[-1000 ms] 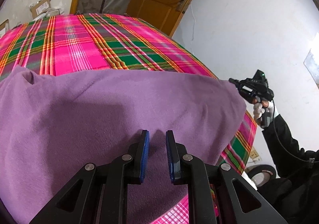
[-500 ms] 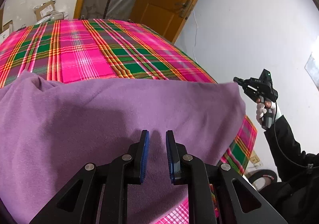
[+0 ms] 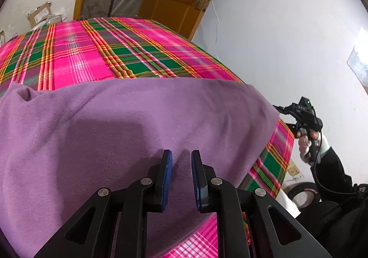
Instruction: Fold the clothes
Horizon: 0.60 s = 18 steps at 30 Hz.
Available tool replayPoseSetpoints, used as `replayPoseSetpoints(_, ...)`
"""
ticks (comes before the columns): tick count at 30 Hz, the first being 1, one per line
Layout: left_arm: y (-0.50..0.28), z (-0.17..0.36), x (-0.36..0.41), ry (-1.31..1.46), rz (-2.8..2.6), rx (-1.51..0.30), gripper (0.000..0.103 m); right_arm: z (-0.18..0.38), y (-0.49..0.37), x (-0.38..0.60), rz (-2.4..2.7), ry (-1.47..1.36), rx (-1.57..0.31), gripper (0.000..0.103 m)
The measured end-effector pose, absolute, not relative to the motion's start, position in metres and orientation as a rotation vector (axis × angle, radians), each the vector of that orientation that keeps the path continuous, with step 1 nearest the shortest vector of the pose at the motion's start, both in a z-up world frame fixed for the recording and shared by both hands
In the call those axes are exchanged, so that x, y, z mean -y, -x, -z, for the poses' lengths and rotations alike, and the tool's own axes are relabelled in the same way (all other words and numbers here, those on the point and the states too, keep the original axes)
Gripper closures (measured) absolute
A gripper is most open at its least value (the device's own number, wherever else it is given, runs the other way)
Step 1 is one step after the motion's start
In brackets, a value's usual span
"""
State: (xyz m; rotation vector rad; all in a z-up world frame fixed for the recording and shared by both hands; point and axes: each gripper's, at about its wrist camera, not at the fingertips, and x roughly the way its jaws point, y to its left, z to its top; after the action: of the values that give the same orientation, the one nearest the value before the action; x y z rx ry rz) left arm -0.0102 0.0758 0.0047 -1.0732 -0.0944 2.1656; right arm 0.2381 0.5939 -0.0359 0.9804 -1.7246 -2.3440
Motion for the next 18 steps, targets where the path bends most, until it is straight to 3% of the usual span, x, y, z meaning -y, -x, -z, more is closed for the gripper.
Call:
replayPoseSetpoints(1,0.01,-0.005,-0.077,1.072,-2.162,0.089,0.086,0.036,-0.239,-0.593,2.344,-0.969,1.73,0.063)
replayPoseSetpoints(3,0.006,-0.005,-0.08,1.069,-2.156,0.077,0.086,0.03,-0.238,-0.592,2.383,-0.95,1.695,0.092)
replayPoseSetpoints(4,0.005,-0.006,-0.081,1.067,-2.152,0.072,0.086,0.026,-0.237,-0.592,2.407,-0.941,1.669,0.094)
replayPoseSetpoints(13,-0.014,-0.001,-0.098,1.055,-2.134,0.006,0.084,-0.014,-0.244,-0.583,2.84,-1.104,1.339,0.1)
replayPoseSetpoints(18,-0.012,-0.008,-0.086,1.044,-2.184,0.04,0.084,-0.073,-0.227,-0.493,2.866,-0.927,0.809,0.087)
